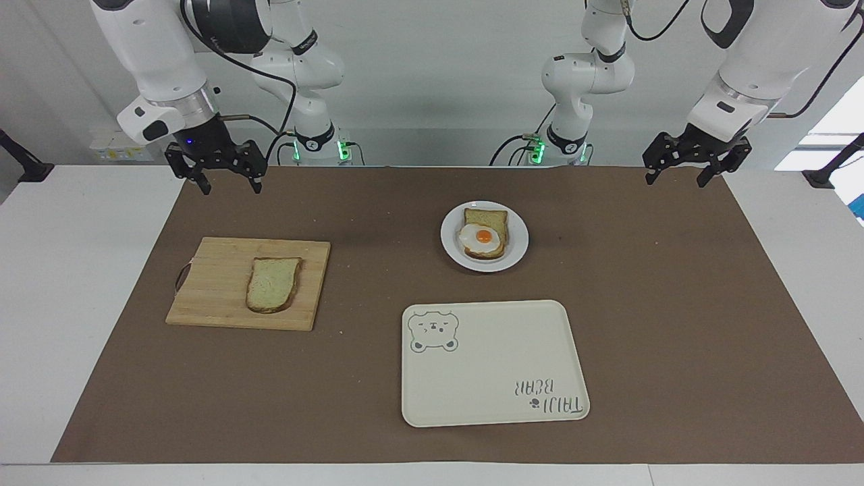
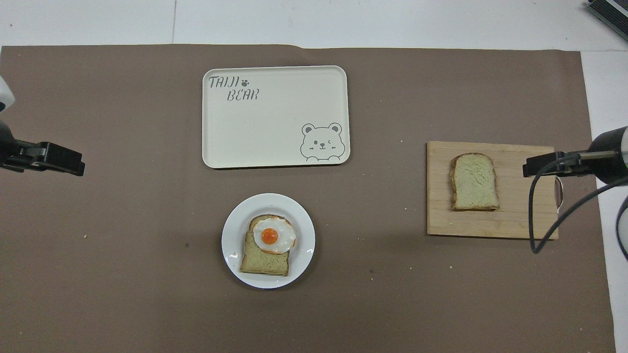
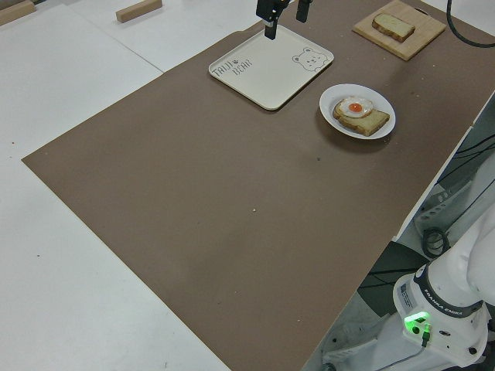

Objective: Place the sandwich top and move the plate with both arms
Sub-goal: 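Reach the right gripper to the bread slice on the wooden board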

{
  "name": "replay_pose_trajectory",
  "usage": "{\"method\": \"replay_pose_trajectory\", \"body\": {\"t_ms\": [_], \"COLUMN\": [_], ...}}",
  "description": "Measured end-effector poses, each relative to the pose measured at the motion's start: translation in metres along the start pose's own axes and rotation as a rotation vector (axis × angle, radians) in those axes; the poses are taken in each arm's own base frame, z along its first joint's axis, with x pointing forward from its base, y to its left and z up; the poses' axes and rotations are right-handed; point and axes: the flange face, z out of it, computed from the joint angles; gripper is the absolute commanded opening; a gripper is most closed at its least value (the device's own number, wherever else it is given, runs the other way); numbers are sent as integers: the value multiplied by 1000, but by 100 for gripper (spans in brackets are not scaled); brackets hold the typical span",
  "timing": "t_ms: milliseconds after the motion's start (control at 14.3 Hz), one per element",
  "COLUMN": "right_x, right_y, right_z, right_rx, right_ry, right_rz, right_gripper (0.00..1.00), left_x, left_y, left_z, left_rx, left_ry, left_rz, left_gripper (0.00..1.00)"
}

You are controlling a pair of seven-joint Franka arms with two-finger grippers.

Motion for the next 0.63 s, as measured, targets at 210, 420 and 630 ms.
{"method": "replay_pose_trajectory", "body": {"t_ms": [210, 420, 630], "right_x": [12, 29, 49], "right_y": [15, 21, 36], "right_z": [38, 72, 114], "right_rx": [33, 48, 67], "right_ry": [1, 4, 17], "right_rz": [-7, -18, -66], "right_gripper": [100, 100, 100], "left_x": [0, 0, 0], "left_y": [0, 0, 0], "left_z": [0, 0, 0], "left_rx": [0, 0, 0], "left_ry": [0, 0, 0], "left_rz": [0, 0, 0], "left_gripper": [100, 100, 100]}}
